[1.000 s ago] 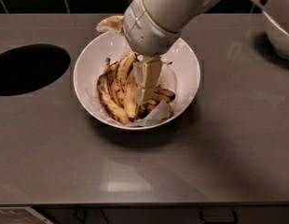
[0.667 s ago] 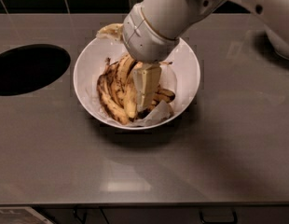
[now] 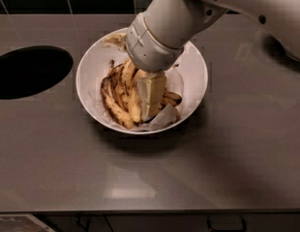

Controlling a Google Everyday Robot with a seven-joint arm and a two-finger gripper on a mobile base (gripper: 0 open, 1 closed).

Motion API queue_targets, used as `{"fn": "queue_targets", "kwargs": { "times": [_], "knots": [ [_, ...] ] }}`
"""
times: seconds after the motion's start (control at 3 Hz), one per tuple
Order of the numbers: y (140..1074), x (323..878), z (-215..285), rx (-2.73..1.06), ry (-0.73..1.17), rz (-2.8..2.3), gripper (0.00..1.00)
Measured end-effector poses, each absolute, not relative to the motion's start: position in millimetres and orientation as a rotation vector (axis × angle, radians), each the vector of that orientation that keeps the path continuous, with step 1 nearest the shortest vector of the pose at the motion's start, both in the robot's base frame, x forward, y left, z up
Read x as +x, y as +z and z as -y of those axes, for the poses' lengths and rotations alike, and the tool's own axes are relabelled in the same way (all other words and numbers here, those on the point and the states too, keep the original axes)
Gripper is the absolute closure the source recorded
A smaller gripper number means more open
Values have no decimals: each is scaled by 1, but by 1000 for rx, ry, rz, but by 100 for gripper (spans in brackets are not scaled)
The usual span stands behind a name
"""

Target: Pick banana from white bowl

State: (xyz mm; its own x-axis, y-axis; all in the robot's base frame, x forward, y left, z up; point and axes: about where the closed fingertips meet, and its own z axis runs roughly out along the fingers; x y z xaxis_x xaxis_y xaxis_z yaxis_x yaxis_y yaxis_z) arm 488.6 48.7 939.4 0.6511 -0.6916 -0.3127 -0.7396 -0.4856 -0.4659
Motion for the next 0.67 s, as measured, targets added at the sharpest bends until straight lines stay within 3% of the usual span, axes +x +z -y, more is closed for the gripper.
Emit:
{"fn": "queue_targets", "kwargs": {
  "times": [0.67],
  "knots": [
    [927,492,-56,-2390,150,-1092,0]
  ]
}}
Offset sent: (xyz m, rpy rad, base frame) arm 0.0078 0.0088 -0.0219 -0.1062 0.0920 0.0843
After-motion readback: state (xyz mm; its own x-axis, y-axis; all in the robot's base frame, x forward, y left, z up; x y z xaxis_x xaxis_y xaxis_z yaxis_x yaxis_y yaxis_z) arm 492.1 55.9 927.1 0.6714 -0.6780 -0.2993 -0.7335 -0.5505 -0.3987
